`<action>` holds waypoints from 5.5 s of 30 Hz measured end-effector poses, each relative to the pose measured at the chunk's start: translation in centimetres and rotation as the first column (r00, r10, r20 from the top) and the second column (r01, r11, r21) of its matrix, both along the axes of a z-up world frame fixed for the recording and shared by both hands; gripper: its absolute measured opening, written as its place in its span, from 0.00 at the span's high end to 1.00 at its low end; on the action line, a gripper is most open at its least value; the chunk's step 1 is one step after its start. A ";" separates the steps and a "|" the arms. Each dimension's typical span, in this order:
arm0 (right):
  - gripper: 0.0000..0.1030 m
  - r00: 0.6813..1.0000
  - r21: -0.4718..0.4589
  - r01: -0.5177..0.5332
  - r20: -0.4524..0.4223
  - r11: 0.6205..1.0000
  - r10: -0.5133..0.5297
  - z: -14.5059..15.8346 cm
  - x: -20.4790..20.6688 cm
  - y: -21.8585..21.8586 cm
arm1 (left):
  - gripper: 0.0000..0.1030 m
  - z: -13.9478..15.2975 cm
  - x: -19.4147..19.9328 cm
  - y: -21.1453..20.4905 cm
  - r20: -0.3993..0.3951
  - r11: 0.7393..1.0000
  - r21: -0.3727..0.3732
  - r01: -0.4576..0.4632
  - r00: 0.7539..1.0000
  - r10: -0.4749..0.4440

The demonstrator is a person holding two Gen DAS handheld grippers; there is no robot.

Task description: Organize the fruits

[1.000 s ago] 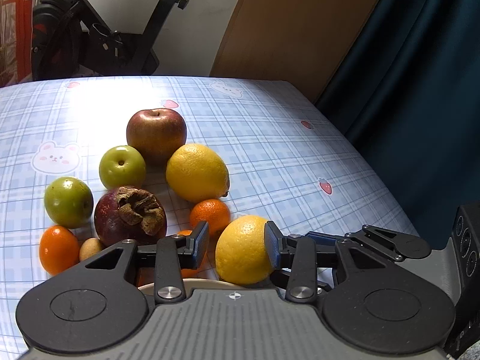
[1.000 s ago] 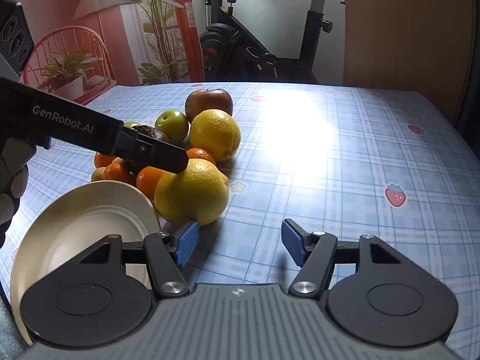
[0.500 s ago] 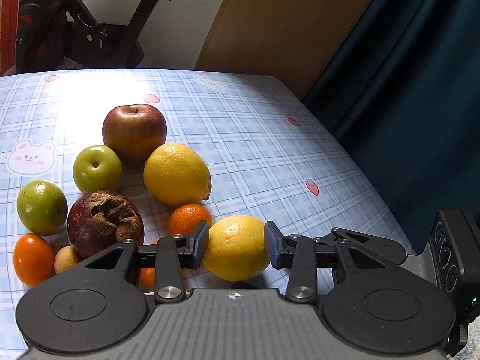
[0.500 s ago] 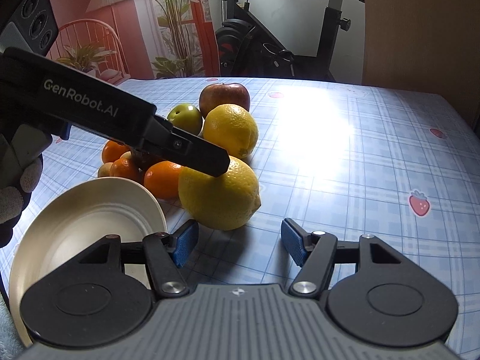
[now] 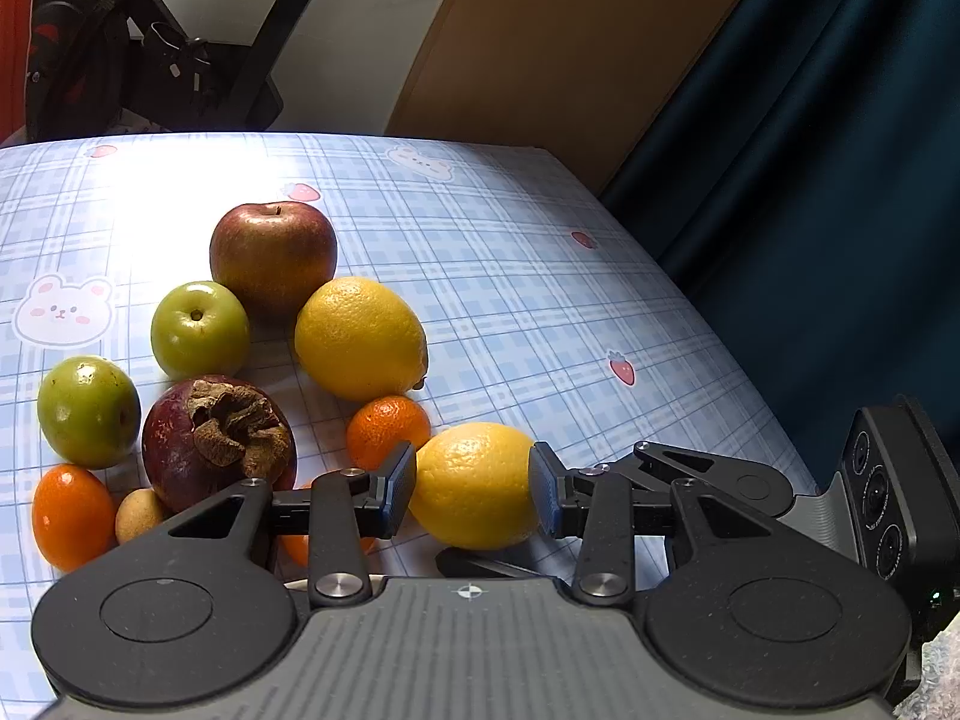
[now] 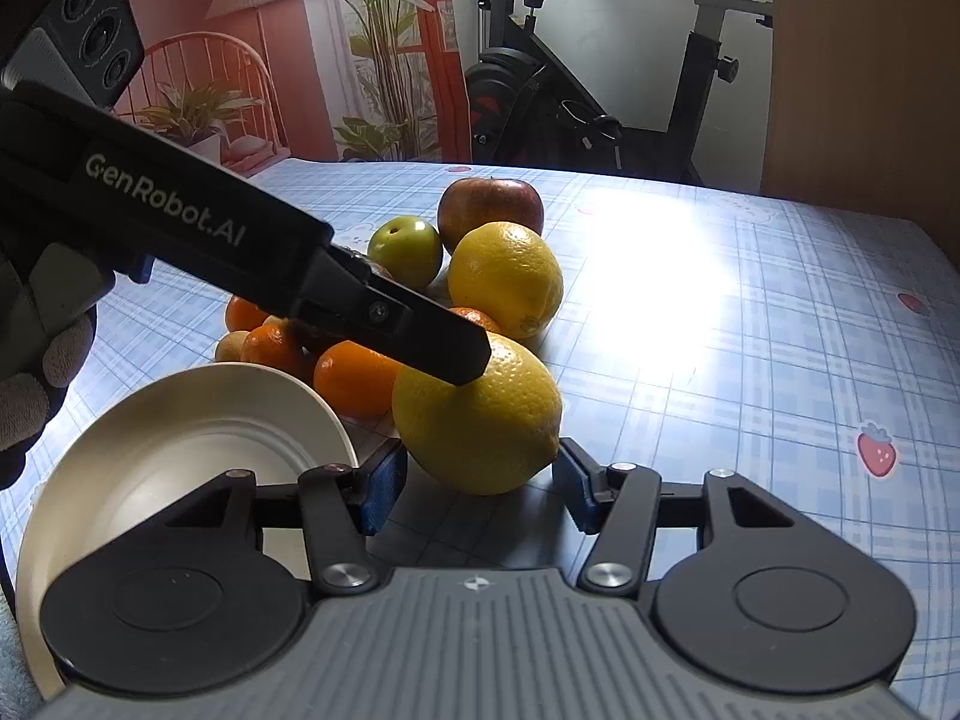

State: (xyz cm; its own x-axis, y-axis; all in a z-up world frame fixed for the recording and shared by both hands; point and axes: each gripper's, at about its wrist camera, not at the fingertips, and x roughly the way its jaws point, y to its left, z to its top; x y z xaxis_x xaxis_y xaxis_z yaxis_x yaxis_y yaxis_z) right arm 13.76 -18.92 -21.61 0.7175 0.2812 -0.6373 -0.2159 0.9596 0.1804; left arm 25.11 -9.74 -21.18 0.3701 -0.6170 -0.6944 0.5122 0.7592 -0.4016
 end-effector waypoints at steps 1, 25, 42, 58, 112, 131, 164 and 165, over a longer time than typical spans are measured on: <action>0.45 1.000 0.005 0.001 -0.001 1.000 -0.001 0.0 -0.1 0.0 | 0.58 0.0 0.0 0.0 -0.004 1.000 -0.003 0.001 1.000 -0.001; 0.46 0.996 -0.015 -0.087 0.030 0.996 0.088 3.7 -3.2 5.3 | 0.58 3.3 -5.5 5.4 0.064 1.000 0.017 -0.018 0.998 0.017; 0.46 0.983 -0.059 -0.182 -0.013 0.982 0.182 1.1 -0.4 10.2 | 0.57 1.0 -5.0 10.6 0.011 0.987 0.026 -0.156 0.988 0.156; 0.42 0.990 -0.043 -0.140 -0.001 0.989 0.140 1.9 -1.5 8.5 | 0.57 1.9 -6.1 11.2 0.058 0.978 0.035 -0.204 0.978 0.202; 0.43 0.992 0.061 -0.119 -0.024 0.991 0.121 2.0 7.5 5.5 | 0.56 1.9 3.9 7.4 -0.019 0.984 0.051 -0.173 0.984 0.174; 0.38 0.991 0.046 -0.123 -0.051 0.991 0.126 1.2 8.9 6.4 | 0.52 0.5 5.4 8.8 -0.092 0.979 0.007 -0.204 0.975 0.204; 0.39 0.996 0.018 -0.089 0.016 0.996 0.089 6.0 0.3 4.0 | 0.53 5.1 -1.8 5.2 -0.021 0.997 -0.029 -0.078 0.997 0.078; 0.39 0.996 0.016 -0.088 0.013 0.996 0.088 6.0 -0.2 3.9 | 0.53 5.0 -2.4 5.1 -0.021 0.997 -0.026 -0.069 0.997 0.069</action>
